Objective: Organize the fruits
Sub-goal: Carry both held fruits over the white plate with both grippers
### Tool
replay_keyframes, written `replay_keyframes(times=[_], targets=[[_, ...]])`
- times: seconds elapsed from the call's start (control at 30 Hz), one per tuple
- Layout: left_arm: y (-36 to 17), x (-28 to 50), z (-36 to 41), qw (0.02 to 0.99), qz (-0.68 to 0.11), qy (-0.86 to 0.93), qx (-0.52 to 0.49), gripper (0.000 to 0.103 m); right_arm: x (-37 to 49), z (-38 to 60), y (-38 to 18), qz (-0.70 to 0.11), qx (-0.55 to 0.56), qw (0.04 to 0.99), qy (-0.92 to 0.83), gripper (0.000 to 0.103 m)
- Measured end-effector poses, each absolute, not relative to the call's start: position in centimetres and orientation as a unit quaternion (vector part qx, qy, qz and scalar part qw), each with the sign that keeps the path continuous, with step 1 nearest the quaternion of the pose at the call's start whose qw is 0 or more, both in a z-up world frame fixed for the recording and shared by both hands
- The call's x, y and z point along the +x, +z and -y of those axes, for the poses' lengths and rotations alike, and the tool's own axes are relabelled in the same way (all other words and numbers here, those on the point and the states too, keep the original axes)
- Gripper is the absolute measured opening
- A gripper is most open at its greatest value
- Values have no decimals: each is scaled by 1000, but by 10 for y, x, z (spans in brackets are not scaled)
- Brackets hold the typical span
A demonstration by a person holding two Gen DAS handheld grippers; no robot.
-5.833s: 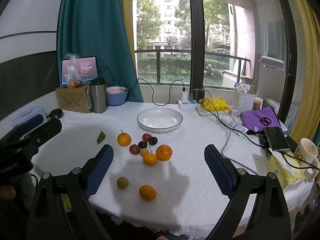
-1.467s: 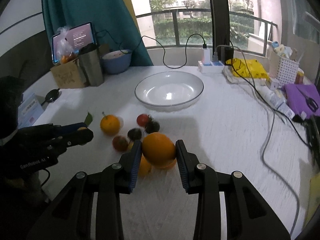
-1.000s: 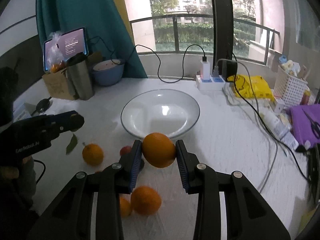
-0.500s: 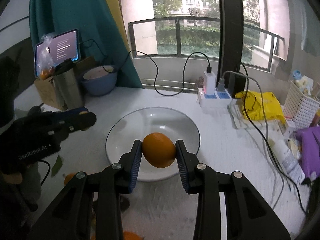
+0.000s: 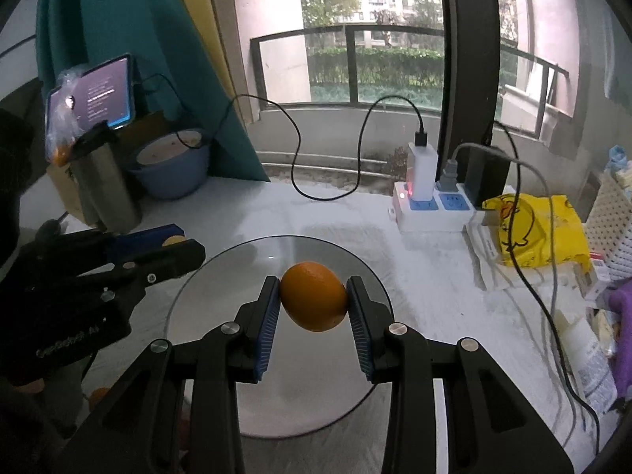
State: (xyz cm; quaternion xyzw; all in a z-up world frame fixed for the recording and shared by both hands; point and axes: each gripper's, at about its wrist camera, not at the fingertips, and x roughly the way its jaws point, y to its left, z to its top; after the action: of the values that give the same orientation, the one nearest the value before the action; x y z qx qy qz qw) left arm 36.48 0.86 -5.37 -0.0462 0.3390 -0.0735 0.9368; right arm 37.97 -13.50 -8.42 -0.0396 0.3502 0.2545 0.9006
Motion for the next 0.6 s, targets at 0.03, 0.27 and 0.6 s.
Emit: replay_keyframes(times=[0.03, 0.27, 0.6], targets=[[-54, 369, -7, 935, -343, -76, -41, 27, 384, 135, -87, -354, -38, 900, 253, 37], [-68, 393, 3, 920, -385, -71, -31, 27, 407, 132, -103, -381, -31, 890, 249, 37], [-80, 409, 5, 904, -422, -59, -45, 28, 420, 133, -113, -397, -17, 887, 236, 37]])
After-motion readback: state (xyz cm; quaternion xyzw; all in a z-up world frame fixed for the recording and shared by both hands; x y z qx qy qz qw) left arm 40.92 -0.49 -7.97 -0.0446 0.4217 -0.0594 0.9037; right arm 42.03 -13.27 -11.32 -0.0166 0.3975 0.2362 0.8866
